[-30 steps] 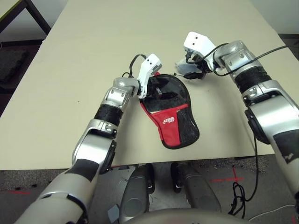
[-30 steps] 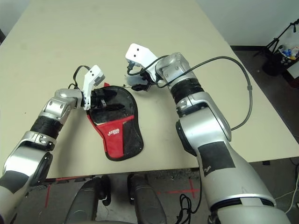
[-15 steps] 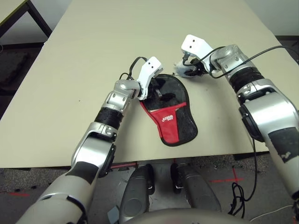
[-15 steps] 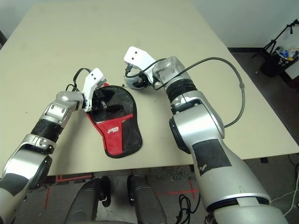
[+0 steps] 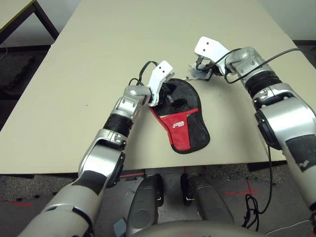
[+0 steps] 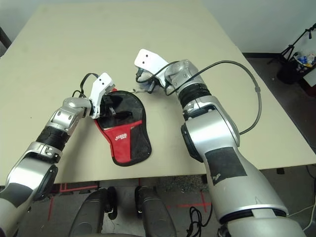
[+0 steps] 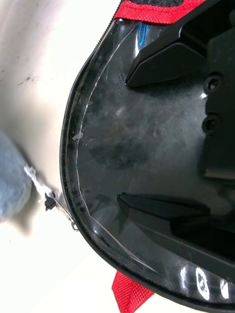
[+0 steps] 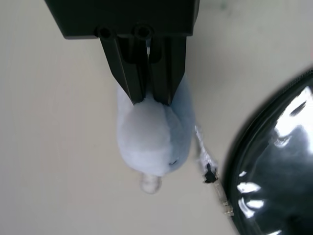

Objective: Store the ping-pong paddle in its case and zip it.

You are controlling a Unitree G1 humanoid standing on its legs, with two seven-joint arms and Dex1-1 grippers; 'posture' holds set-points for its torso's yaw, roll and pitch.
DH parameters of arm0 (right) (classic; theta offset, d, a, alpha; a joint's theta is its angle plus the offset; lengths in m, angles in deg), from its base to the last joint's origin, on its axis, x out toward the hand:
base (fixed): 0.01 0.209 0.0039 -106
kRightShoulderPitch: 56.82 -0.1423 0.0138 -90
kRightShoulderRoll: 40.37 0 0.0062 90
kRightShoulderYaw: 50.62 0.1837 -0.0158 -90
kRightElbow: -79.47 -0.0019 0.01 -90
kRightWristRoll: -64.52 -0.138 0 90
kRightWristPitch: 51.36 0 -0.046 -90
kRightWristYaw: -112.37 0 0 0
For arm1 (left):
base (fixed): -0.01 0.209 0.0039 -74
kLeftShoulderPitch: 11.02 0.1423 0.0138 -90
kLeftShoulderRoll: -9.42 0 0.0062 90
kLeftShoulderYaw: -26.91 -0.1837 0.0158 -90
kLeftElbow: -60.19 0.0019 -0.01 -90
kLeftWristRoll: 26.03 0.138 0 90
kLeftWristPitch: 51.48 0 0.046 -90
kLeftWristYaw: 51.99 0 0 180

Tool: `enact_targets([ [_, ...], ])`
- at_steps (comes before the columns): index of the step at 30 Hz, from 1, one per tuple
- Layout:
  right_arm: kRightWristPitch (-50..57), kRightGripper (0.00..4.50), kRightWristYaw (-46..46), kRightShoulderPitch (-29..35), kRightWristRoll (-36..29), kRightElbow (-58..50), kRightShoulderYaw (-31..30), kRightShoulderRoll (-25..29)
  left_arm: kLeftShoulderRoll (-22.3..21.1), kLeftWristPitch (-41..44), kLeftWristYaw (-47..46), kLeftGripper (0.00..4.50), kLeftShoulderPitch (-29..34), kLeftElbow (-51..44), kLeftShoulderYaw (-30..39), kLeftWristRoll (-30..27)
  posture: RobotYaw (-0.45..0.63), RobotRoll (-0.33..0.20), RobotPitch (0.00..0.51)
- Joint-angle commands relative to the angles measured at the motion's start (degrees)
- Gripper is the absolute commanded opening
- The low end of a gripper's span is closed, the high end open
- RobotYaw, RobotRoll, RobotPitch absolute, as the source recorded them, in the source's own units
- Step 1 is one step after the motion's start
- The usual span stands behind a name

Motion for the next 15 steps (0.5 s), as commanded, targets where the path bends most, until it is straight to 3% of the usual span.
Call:
enact_targets([
  [1, 3.9, 0.02, 7.0, 6.0, 1.2, -10.3, -1.9, 4.3, 0.0, 1.6, -0.5, 4.50, 2.8, 3.6, -1.6, 1.4, -0.11, 0.000, 0.197],
  [8, 16.4, 0.02, 16.6, 19.8, 0.4, -41.5, -1.5, 14.2, 0.7, 0.5, -0.5, 4.50, 2.3, 5.8, -1.9, 1.7, -0.14, 0.000, 0.198],
  [15, 25.2, 0.02, 22.2, 25.6, -1.1, -59.4, -1.2, 21.0, 1.2, -0.8, -0.4, 4.50, 0.8, 8.3, -1.9, 1.9, -0.16, 0.000, 0.201],
])
